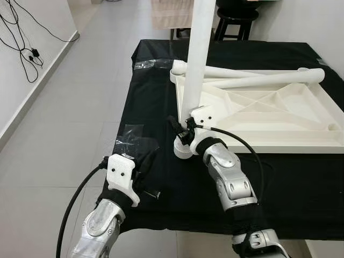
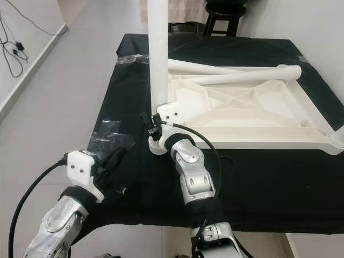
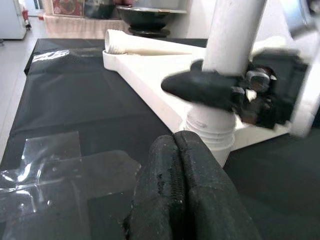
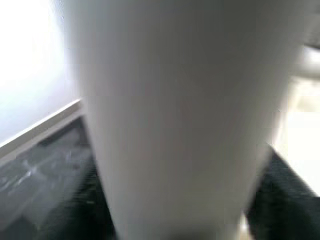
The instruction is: Building children table
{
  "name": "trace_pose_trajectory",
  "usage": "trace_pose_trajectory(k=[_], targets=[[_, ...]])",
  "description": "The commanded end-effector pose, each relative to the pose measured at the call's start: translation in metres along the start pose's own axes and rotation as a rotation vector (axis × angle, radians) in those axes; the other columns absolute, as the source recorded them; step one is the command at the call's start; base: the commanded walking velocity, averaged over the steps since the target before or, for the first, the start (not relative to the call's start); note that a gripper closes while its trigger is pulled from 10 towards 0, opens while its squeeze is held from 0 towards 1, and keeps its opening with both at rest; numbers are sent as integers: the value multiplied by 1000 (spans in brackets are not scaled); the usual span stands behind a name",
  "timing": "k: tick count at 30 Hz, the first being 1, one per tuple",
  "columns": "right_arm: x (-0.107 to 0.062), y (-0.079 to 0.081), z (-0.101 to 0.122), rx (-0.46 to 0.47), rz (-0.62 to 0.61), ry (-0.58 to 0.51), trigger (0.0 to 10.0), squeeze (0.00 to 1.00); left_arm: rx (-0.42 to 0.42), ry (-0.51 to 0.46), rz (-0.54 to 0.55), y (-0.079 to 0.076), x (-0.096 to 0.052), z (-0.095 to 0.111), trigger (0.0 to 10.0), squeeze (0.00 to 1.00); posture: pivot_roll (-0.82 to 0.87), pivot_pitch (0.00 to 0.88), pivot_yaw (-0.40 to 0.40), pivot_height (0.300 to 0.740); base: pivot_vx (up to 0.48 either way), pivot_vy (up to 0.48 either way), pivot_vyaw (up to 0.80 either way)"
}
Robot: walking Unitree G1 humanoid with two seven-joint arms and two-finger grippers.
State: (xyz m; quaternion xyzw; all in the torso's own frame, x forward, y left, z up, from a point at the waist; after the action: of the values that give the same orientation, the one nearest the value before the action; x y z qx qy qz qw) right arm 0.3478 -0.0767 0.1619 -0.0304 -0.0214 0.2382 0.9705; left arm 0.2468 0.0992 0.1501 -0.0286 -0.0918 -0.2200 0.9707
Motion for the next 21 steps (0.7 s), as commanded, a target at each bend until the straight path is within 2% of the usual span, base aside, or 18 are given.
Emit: trace_pose_trajectory(k=[1,2,3,4,5,6,8,9,11,16,21], targets=[[-3,8,24,35,152,-100,10000,1000,-13,22,5,-1,-1,-6,10000,0,46,136,-29,740,0,0,0],[-3,8,24,35,152,-100,10000,1000,-13,22,5,-1,-1,-6,10000,0,46,136,-29,740,0,0,0],[-4,11,32,50,232,-136,10000,1000,-15,22,3,-1,-1,-6,10000,0,45,136,-29,740,0,0,0],[-6,8,39,35,310,-157,10000,561,-17,22,1,-1,-1,-6,10000,0,47,135,-32,740,0,0,0],[-6,8,39,35,310,-157,10000,561,-17,22,1,-1,-1,-6,10000,0,47,135,-32,740,0,0,0],[-7,4,42,16,348,-165,10000,0,-19,22,1,-1,-1,-6,10000,0,47,135,-32,740,0,0,0],[-11,-15,48,-26,415,-163,10000,0,-19,20,2,-2,-1,-5,10000,0,50,138,-41,740,0,0,0],[-11,-15,48,-26,415,-163,10000,0,-19,20,2,-2,-1,-5,10000,0,50,138,-41,740,0,0,0],[-15,-27,47,-45,462,-140,10000,0,-19,19,4,-2,-2,-5,10000,0,49,140,-40,740,0,0,0],[-23,-30,39,-77,552,-82,10000,0,-20,19,4,-2,-2,-5,10000,0,52,143,-41,740,0,0,0],[-21,-41,33,-84,546,-44,10000,0,-21,21,3,-2,-2,-5,10000,0,56,143,-40,740,0,0,0]])
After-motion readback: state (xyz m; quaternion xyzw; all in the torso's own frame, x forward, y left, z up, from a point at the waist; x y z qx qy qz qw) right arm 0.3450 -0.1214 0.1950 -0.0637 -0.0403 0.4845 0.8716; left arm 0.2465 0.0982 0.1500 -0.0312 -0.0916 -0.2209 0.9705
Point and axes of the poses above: a point about 5 cm out from each wrist's last joint towards the gripper, its own x axis pointing out of the wrist towards the gripper, its own z axis along the axis of the wrist's last joint, y = z × x, the point moved 2 cm from there along x, pointing out of the wrist towards the gripper
